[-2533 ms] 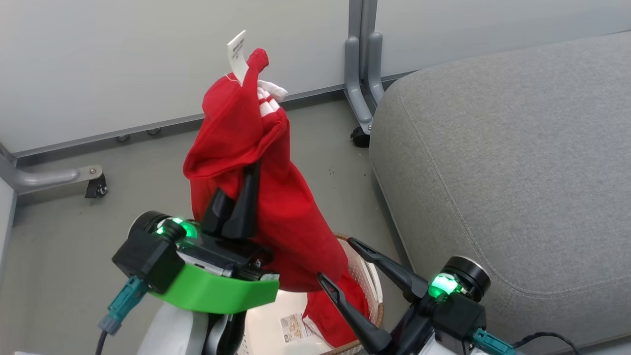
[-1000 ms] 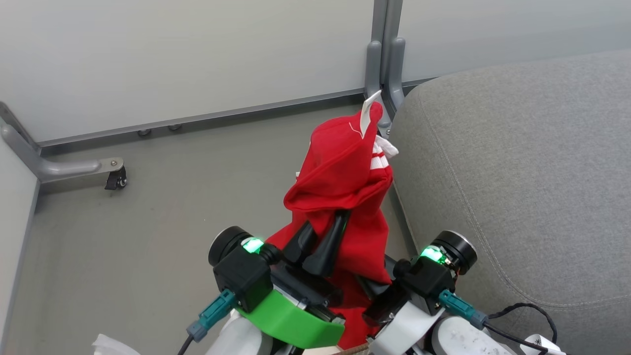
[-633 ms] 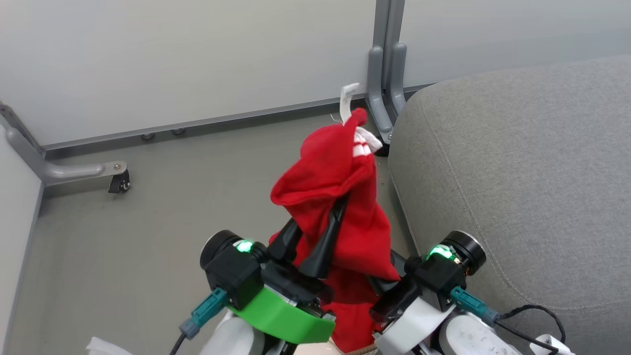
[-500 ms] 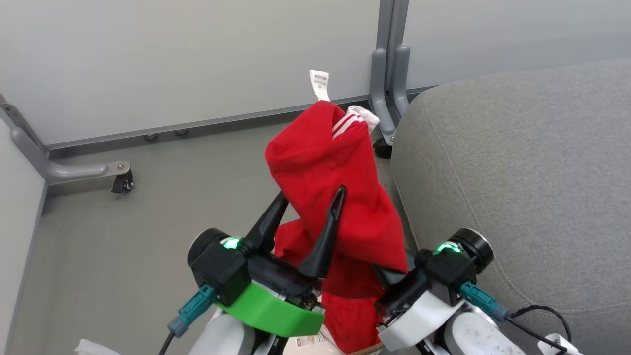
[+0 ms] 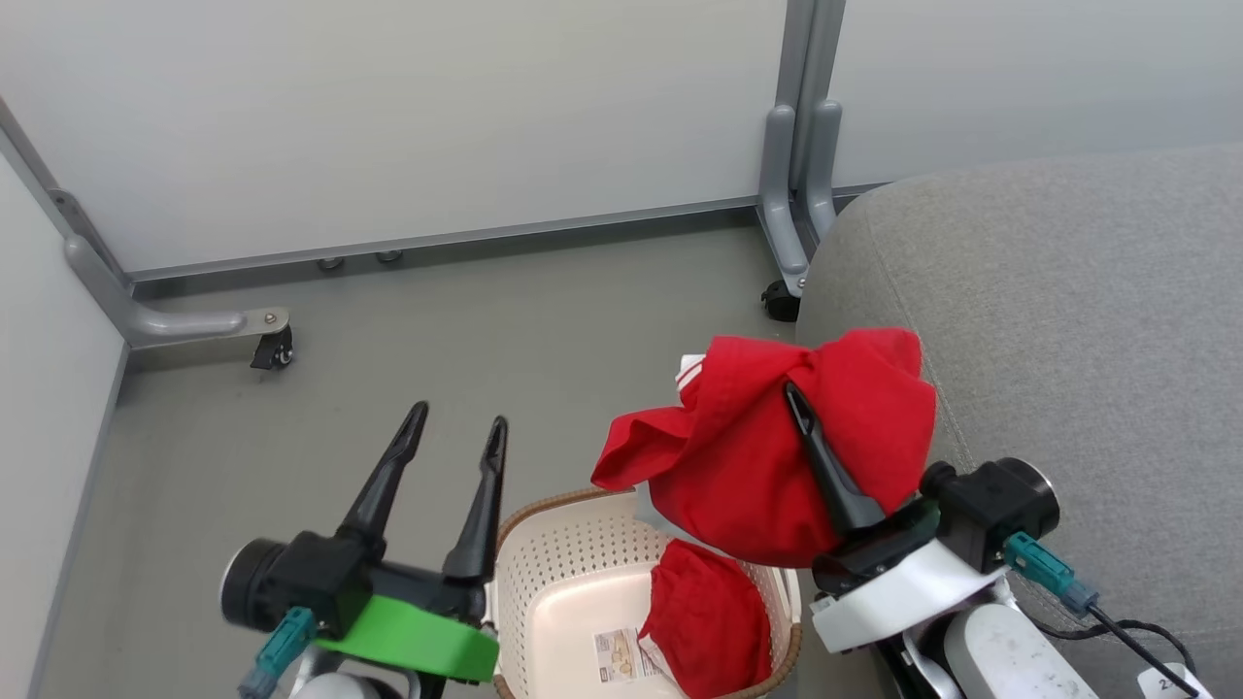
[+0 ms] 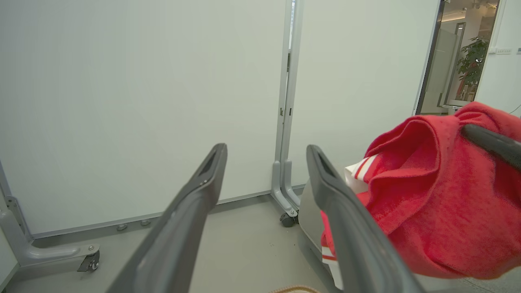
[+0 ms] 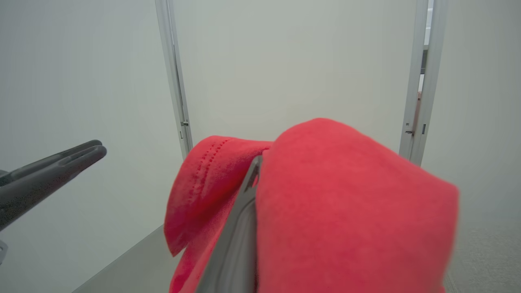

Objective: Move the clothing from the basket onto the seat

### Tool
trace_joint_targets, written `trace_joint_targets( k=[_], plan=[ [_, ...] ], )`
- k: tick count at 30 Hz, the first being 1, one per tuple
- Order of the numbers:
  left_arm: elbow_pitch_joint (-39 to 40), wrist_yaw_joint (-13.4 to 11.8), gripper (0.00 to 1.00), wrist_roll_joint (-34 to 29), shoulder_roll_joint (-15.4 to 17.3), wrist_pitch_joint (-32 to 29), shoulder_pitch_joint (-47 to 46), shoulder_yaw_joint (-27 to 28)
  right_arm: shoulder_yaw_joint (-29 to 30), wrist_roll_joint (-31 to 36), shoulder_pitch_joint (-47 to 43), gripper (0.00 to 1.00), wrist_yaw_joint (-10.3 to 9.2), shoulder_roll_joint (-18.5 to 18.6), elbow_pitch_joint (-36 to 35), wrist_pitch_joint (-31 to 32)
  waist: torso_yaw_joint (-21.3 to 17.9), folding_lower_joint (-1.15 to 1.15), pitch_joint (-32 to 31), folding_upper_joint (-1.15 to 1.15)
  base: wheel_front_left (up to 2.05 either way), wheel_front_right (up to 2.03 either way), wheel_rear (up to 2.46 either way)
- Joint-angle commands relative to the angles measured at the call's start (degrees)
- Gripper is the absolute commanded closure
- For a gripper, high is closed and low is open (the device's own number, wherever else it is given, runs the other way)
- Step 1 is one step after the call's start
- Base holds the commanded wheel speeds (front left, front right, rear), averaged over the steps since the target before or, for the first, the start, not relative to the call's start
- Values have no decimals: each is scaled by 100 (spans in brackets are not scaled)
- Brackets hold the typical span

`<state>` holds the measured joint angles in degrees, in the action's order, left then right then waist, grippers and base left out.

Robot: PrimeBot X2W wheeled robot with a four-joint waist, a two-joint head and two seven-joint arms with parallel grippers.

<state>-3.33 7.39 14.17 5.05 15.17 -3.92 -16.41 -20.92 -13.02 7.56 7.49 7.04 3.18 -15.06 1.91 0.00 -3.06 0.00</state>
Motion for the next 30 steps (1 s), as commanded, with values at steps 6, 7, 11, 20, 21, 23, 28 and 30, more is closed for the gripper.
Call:
trace_joint_targets(
  k=[6,7,11,20,21,23,28,30],
  plan=[
    [-463,7,0,-241,-5,-3,580,791,364,157,-243,100,0,34,-130,-18,100,0,-8,0,0,0,0],
    [-531,5,0,-248,-47,-2,623,940,414,183,-273,100,0,29,-140,-18,108,0,-9,0,0,0,0],
    [-739,8,0,-365,-146,-2,813,1221,649,240,-414,100,0,-29,-189,-18,169,0,-14,0,0,0,0],
    [-913,15,0,-249,-206,-2,1019,1306,1047,321,-634,100,0,-138,-187,-18,191,0,-34,0,0,0,0],
    [-923,15,0,-289,-211,-2,1053,1281,1076,343,-640,100,0,-155,-168,-18,183,0,-35,0,0,0,0],
    [-921,15,0,-189,-209,-2,1075,1271,1119,359,-675,100,0,-177,-155,-18,183,0,-39,0,0,0,0],
    [-908,16,0,-86,-213,-2,1088,1206,1148,367,-704,100,0,-212,-129,-18,181,0,-33,0,0,0,0],
    [-921,16,0,-72,-212,-2,1085,1196,1179,375,-687,100,0,-221,-127,-18,172,0,-26,0,0,0,0]
  ],
)
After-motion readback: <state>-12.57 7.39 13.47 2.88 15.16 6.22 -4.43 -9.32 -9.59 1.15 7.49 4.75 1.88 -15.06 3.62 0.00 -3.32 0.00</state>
